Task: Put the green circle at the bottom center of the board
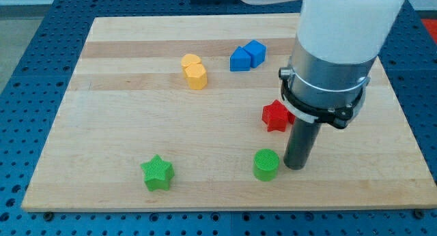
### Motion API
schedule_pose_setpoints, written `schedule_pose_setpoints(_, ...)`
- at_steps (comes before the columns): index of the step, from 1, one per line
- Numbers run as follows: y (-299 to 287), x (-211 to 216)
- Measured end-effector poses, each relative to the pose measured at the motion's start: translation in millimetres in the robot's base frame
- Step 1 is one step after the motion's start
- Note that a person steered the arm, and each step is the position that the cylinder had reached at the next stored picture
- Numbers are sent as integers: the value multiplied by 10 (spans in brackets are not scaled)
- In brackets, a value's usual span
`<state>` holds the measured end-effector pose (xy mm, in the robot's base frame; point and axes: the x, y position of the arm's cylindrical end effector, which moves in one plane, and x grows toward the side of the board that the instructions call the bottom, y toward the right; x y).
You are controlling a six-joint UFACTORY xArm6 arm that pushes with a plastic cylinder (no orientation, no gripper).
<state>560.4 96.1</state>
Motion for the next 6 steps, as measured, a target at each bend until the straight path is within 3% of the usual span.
schedule_pose_setpoints(4,-861,0)
schedule_pose_setpoints(6,-489,2)
